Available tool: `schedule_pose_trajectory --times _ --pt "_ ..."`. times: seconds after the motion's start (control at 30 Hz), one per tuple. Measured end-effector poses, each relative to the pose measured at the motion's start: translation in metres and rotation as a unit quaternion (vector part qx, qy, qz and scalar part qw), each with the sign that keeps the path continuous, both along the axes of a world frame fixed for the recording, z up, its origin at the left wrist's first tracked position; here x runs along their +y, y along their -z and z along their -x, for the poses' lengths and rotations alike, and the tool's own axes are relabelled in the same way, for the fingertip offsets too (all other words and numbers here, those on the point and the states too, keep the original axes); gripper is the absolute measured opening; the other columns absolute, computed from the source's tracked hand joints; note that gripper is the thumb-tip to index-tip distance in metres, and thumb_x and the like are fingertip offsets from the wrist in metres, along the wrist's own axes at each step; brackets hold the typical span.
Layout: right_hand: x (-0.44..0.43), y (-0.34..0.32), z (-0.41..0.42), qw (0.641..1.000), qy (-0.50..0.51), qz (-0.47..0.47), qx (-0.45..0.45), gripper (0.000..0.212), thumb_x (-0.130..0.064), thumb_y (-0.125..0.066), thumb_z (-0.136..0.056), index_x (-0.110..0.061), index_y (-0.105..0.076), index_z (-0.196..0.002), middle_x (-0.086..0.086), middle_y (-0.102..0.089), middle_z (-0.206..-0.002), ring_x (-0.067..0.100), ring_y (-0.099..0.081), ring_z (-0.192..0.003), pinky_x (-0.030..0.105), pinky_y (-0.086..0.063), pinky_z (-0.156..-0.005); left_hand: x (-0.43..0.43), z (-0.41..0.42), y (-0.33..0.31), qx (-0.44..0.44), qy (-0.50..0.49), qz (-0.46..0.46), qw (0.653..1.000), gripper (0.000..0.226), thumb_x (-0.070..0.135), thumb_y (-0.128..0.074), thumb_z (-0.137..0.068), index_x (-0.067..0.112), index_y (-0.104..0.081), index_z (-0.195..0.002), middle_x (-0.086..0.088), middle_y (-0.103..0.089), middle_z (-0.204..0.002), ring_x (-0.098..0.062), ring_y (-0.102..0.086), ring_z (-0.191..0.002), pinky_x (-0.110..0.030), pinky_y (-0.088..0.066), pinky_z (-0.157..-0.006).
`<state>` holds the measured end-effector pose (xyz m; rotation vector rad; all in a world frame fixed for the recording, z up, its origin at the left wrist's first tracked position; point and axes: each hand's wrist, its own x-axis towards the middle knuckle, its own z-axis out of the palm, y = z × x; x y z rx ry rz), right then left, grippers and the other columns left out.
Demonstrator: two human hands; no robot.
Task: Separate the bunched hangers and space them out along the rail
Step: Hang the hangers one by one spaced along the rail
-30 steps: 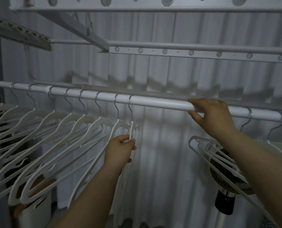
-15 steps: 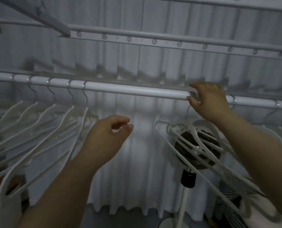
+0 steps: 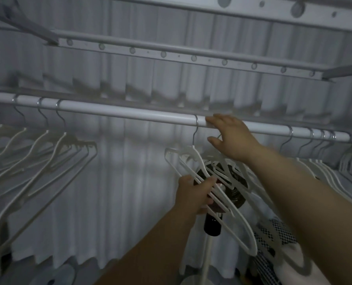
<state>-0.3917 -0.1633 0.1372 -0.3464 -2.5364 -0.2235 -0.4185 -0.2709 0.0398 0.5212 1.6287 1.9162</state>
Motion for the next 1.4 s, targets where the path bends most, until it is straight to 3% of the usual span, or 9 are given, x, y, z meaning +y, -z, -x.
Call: schedule_pose_trajectory --times 0.07,0.13,0.23,0.3,0.57,0.83,0.93,1.07,1.4 --pt "0.002 0.002 -0.001 1.000 -0.006 -0.003 0.000 0.057 -0.028 -0.048 -0.093 -0.021 -0.024 -0.144 0.004 -0.021 -0.154 0.024 -0.017 -0.141 0.032 -0.010 -0.115 0.010 -0.002 -0.001 -0.037 0.000 -0.029 0.999 0.076 0.026 -0.068 -0.080 0.020 -0.019 -0.139 -0.003 -0.059 -0.092 -0.013 -0.057 -0.065 -0.026 -0.048 -0.059" --pt "0.004 0.003 -0.001 1.000 -0.009 -0.005 -0.001 0.057 -0.028 -0.047 -0.093 -0.021 -0.022 -0.144 0.004 -0.019 -0.154 0.025 -0.016 -0.142 0.033 -0.009 -0.115 0.019 -0.003 0.000 -0.061 -0.006 -0.061 0.996 0.087 0.017 -0.067 -0.081 0.017 -0.008 -0.144 -0.003 -0.059 -0.082 -0.012 -0.059 -0.059 -0.025 -0.050 -0.057" --pt "0.007 0.003 -0.002 1.000 -0.011 -0.005 -0.002 0.057 -0.027 -0.046 -0.093 -0.021 -0.022 -0.144 0.003 -0.019 -0.155 0.024 -0.015 -0.142 0.034 -0.009 -0.116 0.026 -0.001 0.003 -0.064 -0.033 -0.087 0.994 0.078 0.007 -0.062 -0.083 0.019 -0.015 -0.143 -0.008 -0.060 -0.085 -0.006 -0.059 -0.040 -0.020 -0.052 -0.043" --pt "0.007 0.004 -0.003 1.000 -0.013 -0.007 -0.002 0.057 -0.027 -0.047 -0.093 -0.022 -0.023 -0.144 0.003 -0.019 -0.154 0.024 -0.016 -0.142 0.034 -0.009 -0.116 0.021 0.001 0.005 -0.039 -0.052 -0.078 0.995 0.071 0.008 -0.057 -0.086 0.025 -0.018 -0.143 -0.005 -0.057 -0.081 -0.010 -0.056 -0.044 -0.015 -0.047 -0.036" --pt "-0.004 0.003 0.005 0.997 0.020 0.005 0.073 0.046 -0.029 -0.050 -0.090 -0.019 -0.041 -0.135 0.004 -0.044 -0.139 0.025 -0.035 -0.129 0.036 -0.012 -0.113 -0.034 0.038 0.008 -0.056 -0.162 -0.151 0.974 0.025 0.007 -0.045 -0.091 0.020 -0.055 -0.111 -0.007 -0.057 -0.072 -0.003 -0.040 -0.026 -0.012 -0.035 -0.032" --pt "-0.053 0.003 0.058 0.996 0.005 0.001 0.084 0.047 -0.029 -0.050 -0.091 -0.015 -0.041 -0.134 0.008 -0.046 -0.137 0.026 -0.034 -0.129 0.035 -0.008 -0.114 -0.115 0.088 0.009 -0.013 -0.185 -0.129 0.974 0.027 0.005 -0.045 -0.092 0.016 -0.053 -0.115 0.000 -0.054 -0.084 -0.019 -0.057 -0.064 -0.018 -0.050 -0.039" --pt "-0.076 0.003 0.081 0.997 -0.007 0.009 0.075 0.048 -0.030 -0.048 -0.092 -0.015 -0.038 -0.136 0.007 -0.045 -0.138 0.025 -0.034 -0.130 0.036 -0.007 -0.115 -0.141 0.108 0.008 -0.020 -0.190 -0.147 0.970 0.029 0.008 -0.044 -0.094 0.006 -0.051 -0.121 -0.001 -0.053 -0.087 -0.020 -0.058 -0.068 -0.019 -0.051 -0.039" --pt "-0.095 0.005 0.102 0.997 -0.007 0.009 0.078 0.048 -0.031 -0.047 -0.092 -0.017 -0.037 -0.137 0.007 -0.045 -0.139 0.025 -0.035 -0.130 0.036 -0.006 -0.115 -0.165 0.128 0.006 -0.024 -0.183 -0.135 0.974 0.031 0.013 -0.047 -0.094 0.005 -0.049 -0.123 -0.011 -0.052 -0.110 -0.020 -0.059 -0.070 -0.020 -0.053 -0.040" --pt "-0.106 0.008 0.112 0.995 0.002 0.003 0.100 0.049 -0.026 -0.053 -0.089 -0.014 -0.041 -0.135 0.010 -0.050 -0.135 0.028 -0.041 -0.126 0.037 -0.010 -0.114 -0.188 0.158 0.009 -0.048 -0.146 -0.121 0.981 0.018 0.018 -0.051 -0.092 0.008 -0.050 -0.107 -0.004 -0.058 -0.092 -0.018 -0.061 -0.072 -0.019 -0.051 -0.039"
